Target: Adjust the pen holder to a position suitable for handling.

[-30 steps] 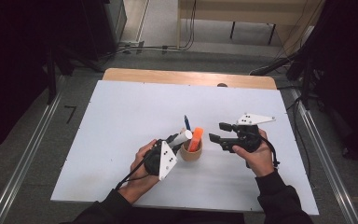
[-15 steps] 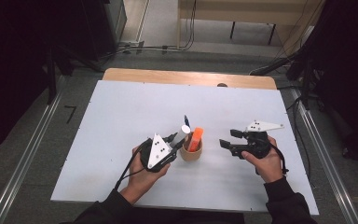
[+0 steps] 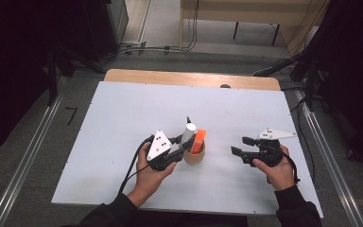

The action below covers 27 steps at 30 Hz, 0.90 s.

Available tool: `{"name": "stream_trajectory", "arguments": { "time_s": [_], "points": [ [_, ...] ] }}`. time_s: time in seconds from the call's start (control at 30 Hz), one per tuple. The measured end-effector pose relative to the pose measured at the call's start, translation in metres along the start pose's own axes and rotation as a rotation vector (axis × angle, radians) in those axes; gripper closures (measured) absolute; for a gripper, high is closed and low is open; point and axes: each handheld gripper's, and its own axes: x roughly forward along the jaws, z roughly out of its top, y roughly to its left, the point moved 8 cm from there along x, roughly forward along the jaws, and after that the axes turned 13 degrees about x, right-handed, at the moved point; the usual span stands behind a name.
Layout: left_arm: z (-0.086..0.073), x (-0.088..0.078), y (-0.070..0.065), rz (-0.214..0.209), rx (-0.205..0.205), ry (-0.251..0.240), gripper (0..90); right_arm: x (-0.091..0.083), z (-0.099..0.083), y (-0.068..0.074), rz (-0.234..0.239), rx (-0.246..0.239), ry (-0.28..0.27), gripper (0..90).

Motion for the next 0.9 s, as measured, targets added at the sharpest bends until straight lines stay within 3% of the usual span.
{"name": "stream_trajectory", "arguments": {
  "time_s": [0.17,0.47,0.9],
  "points": [
    [0.001,0.007,-0.001,-0.020,-0.043,-0.020,71.5,0.000,-0.003,-0.002,-0.005,0.007,0.009,30.4],
    [-0.007,0.022,-0.009,-0.041,-0.049,-0.012,71.4,0.001,-0.005,-0.002,-0.002,0.011,0.013,30.1],
    [-0.017,0.030,-0.012,-0.030,-0.057,-0.024,71.4,0.001,-0.005,-0.001,0.003,0.013,0.018,29.9]
  ]
}}
